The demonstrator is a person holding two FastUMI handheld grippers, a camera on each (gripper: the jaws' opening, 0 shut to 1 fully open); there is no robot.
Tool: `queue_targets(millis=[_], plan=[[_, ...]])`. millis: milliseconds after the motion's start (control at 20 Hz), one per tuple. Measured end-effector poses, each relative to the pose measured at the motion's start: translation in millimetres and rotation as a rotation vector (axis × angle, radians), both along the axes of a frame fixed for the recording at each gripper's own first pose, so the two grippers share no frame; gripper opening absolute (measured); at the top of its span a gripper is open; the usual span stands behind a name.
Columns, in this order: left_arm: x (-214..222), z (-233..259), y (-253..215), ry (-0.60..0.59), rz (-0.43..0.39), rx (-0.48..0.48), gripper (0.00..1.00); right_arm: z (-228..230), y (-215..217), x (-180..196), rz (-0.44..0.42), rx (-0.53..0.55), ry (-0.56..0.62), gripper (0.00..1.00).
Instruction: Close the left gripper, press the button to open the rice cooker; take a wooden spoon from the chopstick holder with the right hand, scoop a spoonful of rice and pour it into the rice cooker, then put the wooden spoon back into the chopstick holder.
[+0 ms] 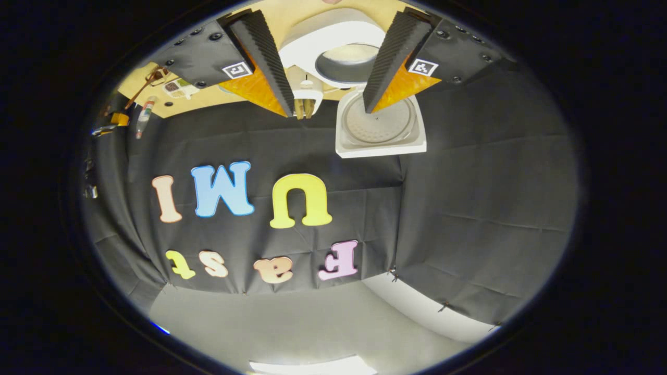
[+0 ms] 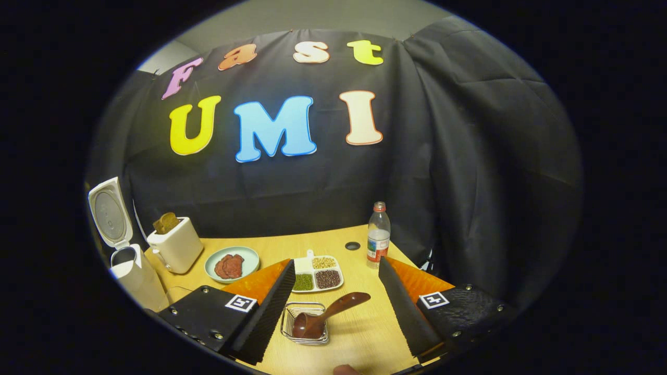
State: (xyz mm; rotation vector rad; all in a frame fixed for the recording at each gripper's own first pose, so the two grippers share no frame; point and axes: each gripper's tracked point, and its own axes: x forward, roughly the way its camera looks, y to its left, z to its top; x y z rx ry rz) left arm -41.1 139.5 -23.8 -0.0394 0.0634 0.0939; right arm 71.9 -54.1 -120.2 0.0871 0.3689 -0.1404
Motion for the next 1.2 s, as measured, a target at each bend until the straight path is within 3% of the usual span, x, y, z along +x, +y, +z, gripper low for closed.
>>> queue_targets(millis=[50,400,500,900,1100,1200], plan=[[4.6,4.0,5.7,-0.005,0.006,-0.004,0.89,10.6,2.4,-1.8,0.006,-0.011,-0.019,0.98],[58.9,21.9,58.1,-0.014,0.056,0.011,0.93,54.3,11.9,-18.5,0.010,-0.065,-0.097,0.98],[78.0,28.8,76.4,-0.009,0.078,0.009,0.89,56.4,16.5,-24.4,0.007,-0.067,-0.100,0.98],[157.7,26.1,135.2,0.031,0.113,-0.089,0.93,51.7,19.4,-51.8,-0.055,-0.087,-0.088,0.98],[202.4,27.9,166.9,0.030,0.148,-0.094,0.89,45.3,19.3,-62.0,-0.092,-0.093,-0.069,0.98],[222.5,24.3,183.5,0.042,0.171,-0.077,0.93,41.0,18.4,-68.2,-0.108,-0.097,-0.059,0.98]])
